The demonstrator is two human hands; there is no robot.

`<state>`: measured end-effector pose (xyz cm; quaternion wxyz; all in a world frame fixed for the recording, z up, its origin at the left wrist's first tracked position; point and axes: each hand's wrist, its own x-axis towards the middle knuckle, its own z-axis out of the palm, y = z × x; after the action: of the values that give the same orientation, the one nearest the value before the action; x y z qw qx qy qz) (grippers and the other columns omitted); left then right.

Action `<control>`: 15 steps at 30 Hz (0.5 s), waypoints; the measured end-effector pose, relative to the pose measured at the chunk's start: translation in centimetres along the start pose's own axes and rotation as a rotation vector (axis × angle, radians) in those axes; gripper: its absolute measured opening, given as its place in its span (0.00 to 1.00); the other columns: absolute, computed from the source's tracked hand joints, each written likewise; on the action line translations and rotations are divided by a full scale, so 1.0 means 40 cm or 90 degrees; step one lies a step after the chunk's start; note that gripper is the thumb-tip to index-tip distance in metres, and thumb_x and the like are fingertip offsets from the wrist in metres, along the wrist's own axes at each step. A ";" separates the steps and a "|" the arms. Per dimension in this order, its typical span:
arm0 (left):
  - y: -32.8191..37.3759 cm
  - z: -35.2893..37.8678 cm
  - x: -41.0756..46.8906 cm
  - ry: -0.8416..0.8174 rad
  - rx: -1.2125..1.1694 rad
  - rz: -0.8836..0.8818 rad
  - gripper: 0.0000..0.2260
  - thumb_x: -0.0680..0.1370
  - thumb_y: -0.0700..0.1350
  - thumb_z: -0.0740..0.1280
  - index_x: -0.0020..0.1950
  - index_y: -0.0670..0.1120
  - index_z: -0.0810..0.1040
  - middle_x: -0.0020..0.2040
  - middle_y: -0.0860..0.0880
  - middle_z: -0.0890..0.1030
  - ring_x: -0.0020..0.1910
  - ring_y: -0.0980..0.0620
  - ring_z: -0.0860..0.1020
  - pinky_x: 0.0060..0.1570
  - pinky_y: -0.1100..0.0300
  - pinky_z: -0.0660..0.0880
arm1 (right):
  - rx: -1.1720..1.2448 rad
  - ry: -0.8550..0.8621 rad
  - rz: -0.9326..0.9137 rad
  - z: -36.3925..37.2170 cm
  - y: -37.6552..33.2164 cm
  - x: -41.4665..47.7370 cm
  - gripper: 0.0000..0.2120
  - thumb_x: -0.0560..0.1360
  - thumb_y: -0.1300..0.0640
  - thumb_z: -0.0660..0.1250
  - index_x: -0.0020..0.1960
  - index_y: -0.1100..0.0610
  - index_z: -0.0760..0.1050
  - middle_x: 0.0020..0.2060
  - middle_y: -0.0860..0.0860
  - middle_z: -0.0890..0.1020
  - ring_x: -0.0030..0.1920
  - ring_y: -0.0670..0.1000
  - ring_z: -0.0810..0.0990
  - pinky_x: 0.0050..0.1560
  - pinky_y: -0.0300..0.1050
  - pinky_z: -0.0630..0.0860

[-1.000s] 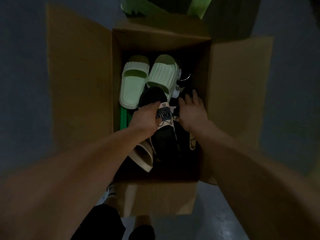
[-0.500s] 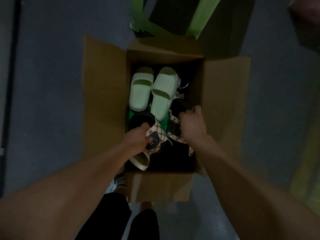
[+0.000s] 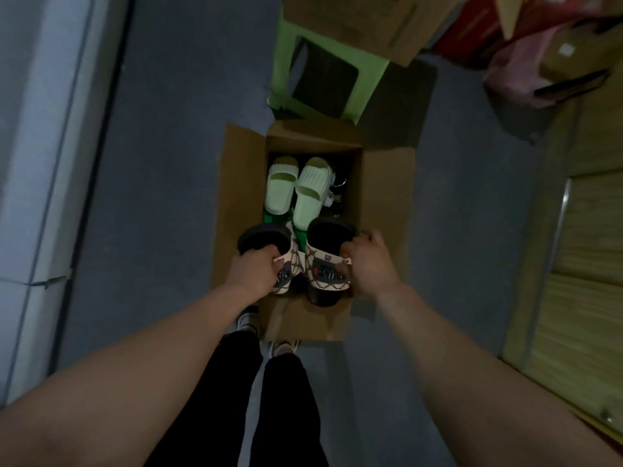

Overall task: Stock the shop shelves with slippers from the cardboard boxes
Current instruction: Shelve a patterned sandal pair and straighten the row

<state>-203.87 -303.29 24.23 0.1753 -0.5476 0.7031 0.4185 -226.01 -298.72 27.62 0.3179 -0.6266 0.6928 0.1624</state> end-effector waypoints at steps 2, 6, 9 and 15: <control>0.026 -0.039 -0.059 0.034 0.005 0.007 0.09 0.82 0.49 0.59 0.59 0.49 0.74 0.48 0.46 0.81 0.47 0.44 0.79 0.42 0.55 0.66 | 0.023 0.022 -0.018 -0.063 -0.034 -0.053 0.12 0.78 0.52 0.66 0.57 0.57 0.78 0.58 0.53 0.79 0.72 0.61 0.60 0.68 0.50 0.61; 0.088 -0.138 -0.163 0.088 -0.072 0.008 0.08 0.82 0.51 0.60 0.59 0.51 0.67 0.41 0.51 0.78 0.43 0.45 0.80 0.49 0.49 0.74 | 0.035 0.067 -0.068 -0.189 -0.085 -0.139 0.10 0.78 0.54 0.66 0.57 0.57 0.78 0.60 0.54 0.78 0.72 0.60 0.61 0.68 0.48 0.61; 0.127 -0.228 -0.249 0.165 -0.116 0.038 0.10 0.81 0.52 0.61 0.58 0.53 0.63 0.40 0.53 0.79 0.38 0.49 0.79 0.43 0.48 0.77 | 0.009 0.068 -0.100 -0.284 -0.105 -0.191 0.09 0.76 0.54 0.69 0.54 0.54 0.79 0.57 0.53 0.80 0.71 0.59 0.65 0.71 0.49 0.61; 0.213 -0.394 -0.393 0.309 -0.084 0.120 0.25 0.80 0.55 0.61 0.74 0.63 0.53 0.43 0.52 0.81 0.39 0.49 0.80 0.38 0.51 0.78 | -0.006 0.130 -0.161 -0.481 -0.135 -0.310 0.06 0.71 0.57 0.73 0.47 0.56 0.80 0.48 0.53 0.83 0.60 0.56 0.75 0.71 0.43 0.58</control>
<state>-203.02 -305.35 47.95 -0.0743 -0.5744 0.7435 0.3343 -225.17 -302.08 50.87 0.2605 -0.7234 0.6366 0.0598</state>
